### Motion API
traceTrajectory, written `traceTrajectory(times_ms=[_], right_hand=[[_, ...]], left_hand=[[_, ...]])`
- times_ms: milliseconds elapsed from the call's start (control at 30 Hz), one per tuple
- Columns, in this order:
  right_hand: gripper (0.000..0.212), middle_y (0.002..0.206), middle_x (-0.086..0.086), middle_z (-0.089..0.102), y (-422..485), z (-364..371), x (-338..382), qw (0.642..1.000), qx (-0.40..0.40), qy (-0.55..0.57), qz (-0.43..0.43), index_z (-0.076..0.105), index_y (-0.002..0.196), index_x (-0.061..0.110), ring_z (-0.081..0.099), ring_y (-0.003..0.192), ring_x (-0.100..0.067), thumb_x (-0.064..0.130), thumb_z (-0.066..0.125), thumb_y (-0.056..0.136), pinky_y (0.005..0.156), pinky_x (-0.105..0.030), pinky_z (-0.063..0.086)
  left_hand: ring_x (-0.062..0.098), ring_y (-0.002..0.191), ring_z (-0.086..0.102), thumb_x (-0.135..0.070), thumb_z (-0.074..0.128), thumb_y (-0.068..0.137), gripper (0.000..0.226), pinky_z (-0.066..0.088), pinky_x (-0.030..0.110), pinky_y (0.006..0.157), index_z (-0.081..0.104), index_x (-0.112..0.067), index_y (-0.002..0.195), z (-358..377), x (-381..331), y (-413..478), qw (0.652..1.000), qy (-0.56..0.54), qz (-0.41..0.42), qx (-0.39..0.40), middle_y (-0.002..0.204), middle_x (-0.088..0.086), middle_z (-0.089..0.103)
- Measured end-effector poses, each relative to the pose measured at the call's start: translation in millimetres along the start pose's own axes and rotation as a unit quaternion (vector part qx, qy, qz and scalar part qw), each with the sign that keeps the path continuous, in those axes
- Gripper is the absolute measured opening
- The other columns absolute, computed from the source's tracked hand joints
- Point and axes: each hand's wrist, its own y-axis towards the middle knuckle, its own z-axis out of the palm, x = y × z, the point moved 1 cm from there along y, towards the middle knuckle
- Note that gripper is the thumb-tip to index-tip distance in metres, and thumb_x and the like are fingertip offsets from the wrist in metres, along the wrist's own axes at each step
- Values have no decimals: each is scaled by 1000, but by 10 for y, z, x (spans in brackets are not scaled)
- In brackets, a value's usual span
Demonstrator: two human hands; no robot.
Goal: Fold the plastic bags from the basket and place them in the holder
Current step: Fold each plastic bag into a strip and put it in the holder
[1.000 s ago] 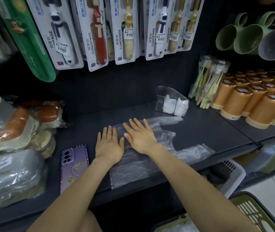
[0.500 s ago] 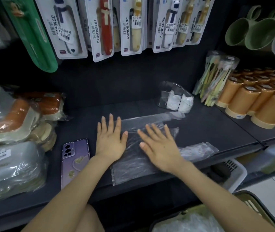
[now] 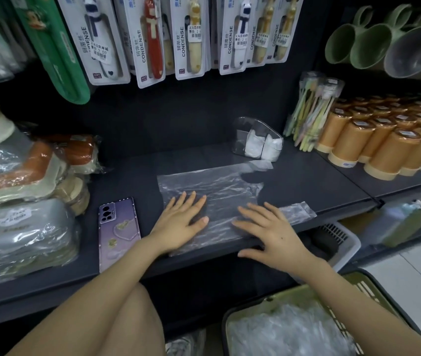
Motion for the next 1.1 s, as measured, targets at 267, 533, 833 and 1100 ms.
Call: traceTrajectory(times_ms=[267, 533, 833, 1100], right_hand=[[20, 81, 10, 69, -182, -52, 278, 981, -187, 8, -51, 72, 77, 19, 57, 79, -13, 28, 59, 90, 81, -27, 36], [22, 76, -1, 70, -81, -682, 492, 975, -16, 165, 149, 72, 81, 16, 62, 74, -19, 30, 59, 92, 77, -29, 43], [37, 52, 16, 52, 895, -885, 161, 934, 175, 247, 189, 56, 54, 18, 45, 53, -2, 16, 64, 90, 59, -20, 39], [11, 84, 13, 64, 1236, -353, -59, 927, 196, 245, 204, 72, 86, 13, 60, 86, -7, 17, 63, 91, 85, -27, 48]], left_hand=[[-8, 99, 59, -36, 62, 90, 14, 37, 21, 92, 71, -25, 94, -151, 11, -423, 920, -353, -6, -172, 100, -13, 71], [16, 95, 63, -88, 32, 58, 81, 44, 34, 99, 66, -23, 92, -139, 55, -552, 797, -564, -154, -152, 122, 12, 66], [23, 99, 68, -104, 23, 49, 97, 46, 49, 100, 69, -33, 97, -258, 58, -462, 807, -520, -189, -206, 104, 2, 72], [30, 85, 58, -37, 46, 99, 32, 36, 34, 67, 51, -10, 115, -292, 28, -276, 921, -244, -178, -244, 85, 6, 62]])
